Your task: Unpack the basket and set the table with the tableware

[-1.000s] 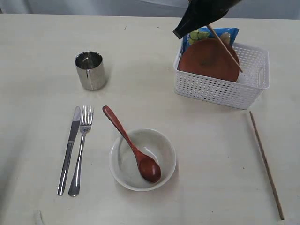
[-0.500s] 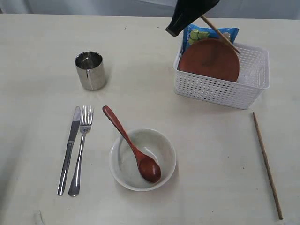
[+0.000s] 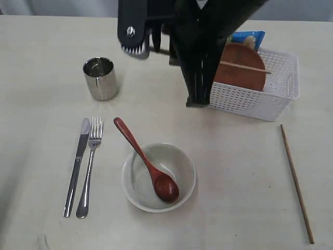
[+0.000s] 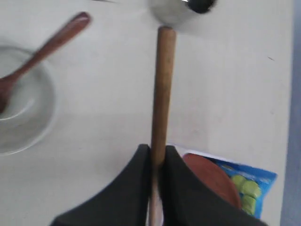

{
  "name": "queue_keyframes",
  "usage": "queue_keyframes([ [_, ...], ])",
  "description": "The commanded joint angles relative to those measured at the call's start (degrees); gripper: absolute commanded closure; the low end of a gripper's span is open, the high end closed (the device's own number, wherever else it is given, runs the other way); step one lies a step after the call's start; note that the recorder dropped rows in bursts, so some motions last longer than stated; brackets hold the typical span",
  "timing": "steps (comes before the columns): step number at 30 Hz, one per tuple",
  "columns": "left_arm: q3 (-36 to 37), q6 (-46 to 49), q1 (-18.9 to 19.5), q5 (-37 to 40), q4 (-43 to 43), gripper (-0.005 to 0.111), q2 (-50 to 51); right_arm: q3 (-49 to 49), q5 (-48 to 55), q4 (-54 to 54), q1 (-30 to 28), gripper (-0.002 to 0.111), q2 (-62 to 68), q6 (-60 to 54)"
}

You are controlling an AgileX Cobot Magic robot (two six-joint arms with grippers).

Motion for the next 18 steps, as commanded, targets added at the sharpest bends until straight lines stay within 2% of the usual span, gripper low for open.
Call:
queue_keyframes([
  [1,0.1,-0.3,-0.3,-0.5,0.0,0.107,-0.1,0.1,7.1,4.3,5.5,0.109,-0.9,-10.9],
  [7,0.1,-0.3,-0.3,-0.5,0.0,0.107,-0.1,3.8,6.3,5.0,14.8,0.109,-0.7,-13.8],
  [10,0.1,-0.3,-0.3,-0.5,0.0,0.107,-0.1,6.7,2.3,7.3,18.7,0.109,0.1,-9.2],
  [14,0.1,-0.3,-0.3,-0.5,0.0,0.107,-0.1,7.4,-2.5,7.4,20.4,0.109,3.2,-0.9],
  [18,0.1,-0.3,-0.3,-0.5,0.0,0.107,-0.1,6.9,-4.5,7.4,20.4,0.109,7.4,-0.5],
])
